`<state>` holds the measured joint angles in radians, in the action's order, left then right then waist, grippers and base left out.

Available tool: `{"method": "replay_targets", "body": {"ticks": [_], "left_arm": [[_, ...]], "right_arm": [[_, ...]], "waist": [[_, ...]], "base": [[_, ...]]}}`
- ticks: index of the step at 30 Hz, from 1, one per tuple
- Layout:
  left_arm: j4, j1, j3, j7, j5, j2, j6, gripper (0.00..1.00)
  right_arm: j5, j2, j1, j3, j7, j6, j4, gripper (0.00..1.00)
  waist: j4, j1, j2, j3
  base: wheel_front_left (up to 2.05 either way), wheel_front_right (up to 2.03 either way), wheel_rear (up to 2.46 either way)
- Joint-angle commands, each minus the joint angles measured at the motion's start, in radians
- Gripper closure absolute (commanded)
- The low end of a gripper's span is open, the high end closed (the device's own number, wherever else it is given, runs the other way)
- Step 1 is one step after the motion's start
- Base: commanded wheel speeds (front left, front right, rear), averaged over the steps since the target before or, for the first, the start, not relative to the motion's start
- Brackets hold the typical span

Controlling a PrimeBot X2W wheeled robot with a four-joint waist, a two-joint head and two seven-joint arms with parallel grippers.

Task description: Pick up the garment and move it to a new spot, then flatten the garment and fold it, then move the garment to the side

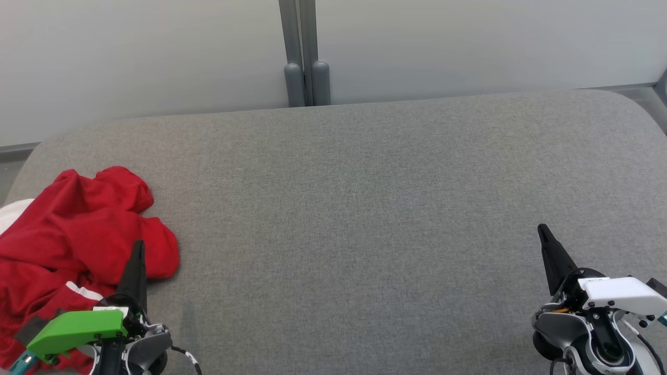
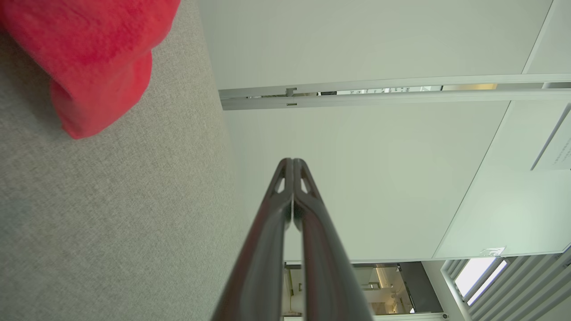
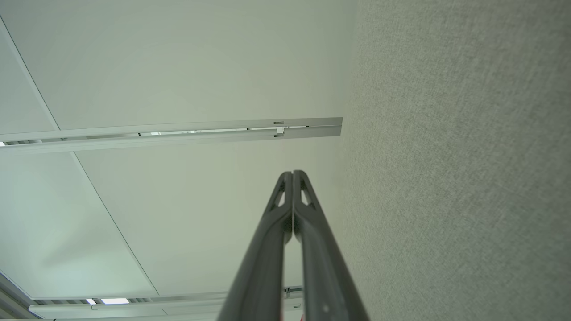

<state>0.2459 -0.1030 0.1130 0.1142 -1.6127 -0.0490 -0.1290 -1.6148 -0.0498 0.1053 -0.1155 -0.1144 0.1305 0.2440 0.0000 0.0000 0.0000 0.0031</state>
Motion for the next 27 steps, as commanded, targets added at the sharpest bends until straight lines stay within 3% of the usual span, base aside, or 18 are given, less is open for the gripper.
{"method": "replay_targets", "body": {"ticks": [1, 16, 17, 27], "left_arm": [[-0.002, -0.011, 0.002, 0.003, -0.001, -0.002, -0.003, 1.00], [-0.002, -0.011, 0.002, 0.003, -0.001, -0.002, -0.003, 1.00], [0.000, 0.000, 0.000, 0.000, 0.000, 0.000, 0.000, 0.00], [0.012, 0.003, -0.025, -0.040, 0.003, 0.003, 0.000, 0.00]], "right_arm": [[0.005, 0.000, 0.006, -0.002, -0.004, 0.000, 0.002, 1.00], [0.005, 0.000, 0.006, -0.002, -0.004, 0.000, 0.002, 1.00], [0.000, 0.000, 0.000, 0.000, 0.000, 0.000, 0.000, 0.00], [0.007, 0.004, -0.016, 0.015, 0.026, 0.000, -0.014, 0.00]], "waist": [[0.000, 0.0000, 0.0000, 0.000], [0.000, 0.0000, 0.0000, 0.000], [0.000, 0.0000, 0.0000, 0.000], [0.000, 0.0000, 0.0000, 0.000]], "base": [[0.00, 0.00, 0.00], [0.00, 0.00, 0.00], [0.00, 0.00, 0.00], [0.00, 0.00, 0.00]]}}
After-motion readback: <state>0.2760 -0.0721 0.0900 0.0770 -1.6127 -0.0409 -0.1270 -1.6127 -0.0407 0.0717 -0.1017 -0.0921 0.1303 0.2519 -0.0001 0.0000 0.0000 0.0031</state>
